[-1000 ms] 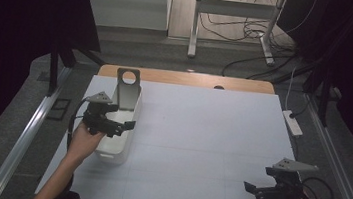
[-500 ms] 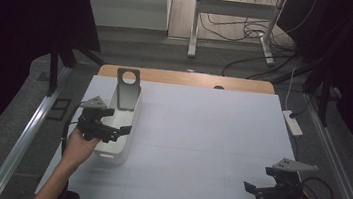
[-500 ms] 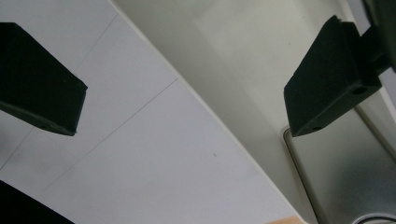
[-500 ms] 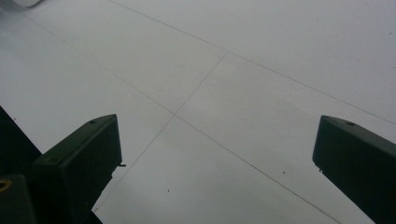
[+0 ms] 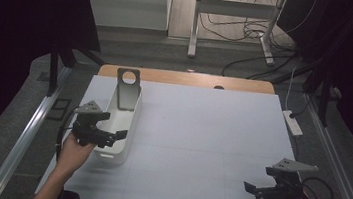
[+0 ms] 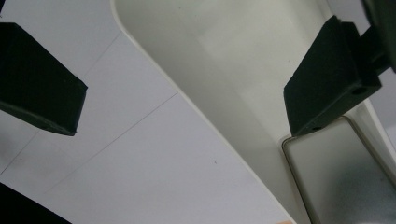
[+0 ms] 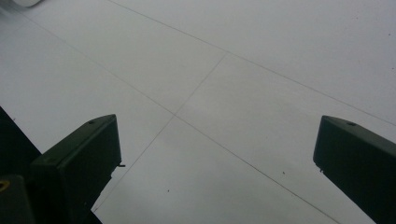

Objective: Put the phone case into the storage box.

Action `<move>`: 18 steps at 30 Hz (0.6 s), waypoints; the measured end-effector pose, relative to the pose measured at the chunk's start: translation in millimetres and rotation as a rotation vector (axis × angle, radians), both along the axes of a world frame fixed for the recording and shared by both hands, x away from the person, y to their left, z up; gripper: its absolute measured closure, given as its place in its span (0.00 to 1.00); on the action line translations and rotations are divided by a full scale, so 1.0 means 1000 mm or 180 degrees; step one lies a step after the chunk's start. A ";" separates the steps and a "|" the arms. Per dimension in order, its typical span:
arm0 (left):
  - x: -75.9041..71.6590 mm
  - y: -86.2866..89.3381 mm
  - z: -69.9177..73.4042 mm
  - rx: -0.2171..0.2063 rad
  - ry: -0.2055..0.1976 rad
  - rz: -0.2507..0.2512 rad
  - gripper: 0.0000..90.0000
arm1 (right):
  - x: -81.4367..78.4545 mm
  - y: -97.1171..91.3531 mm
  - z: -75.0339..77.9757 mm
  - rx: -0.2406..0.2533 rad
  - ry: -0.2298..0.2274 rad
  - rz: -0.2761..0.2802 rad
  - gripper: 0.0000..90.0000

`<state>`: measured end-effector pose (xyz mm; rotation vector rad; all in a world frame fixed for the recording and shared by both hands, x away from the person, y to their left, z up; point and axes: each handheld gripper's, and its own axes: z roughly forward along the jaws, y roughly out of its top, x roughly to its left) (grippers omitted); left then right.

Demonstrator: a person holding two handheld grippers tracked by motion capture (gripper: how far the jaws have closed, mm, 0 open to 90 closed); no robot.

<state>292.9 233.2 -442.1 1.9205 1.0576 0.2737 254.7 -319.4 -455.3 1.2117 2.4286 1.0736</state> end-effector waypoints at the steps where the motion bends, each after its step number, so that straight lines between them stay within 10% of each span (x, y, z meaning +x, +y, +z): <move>1: -0.001 0.000 0.000 -0.0015 0.0004 0.0000 0.00 | 0.000 0.000 0.000 -0.0001 -0.0001 -0.0001 0.01; 18: -0.019 0.009 -0.003 -0.0014 0.0000 0.0061 0.00 | 0.000 0.000 0.000 -0.0025 -0.0012 0.0011 0.01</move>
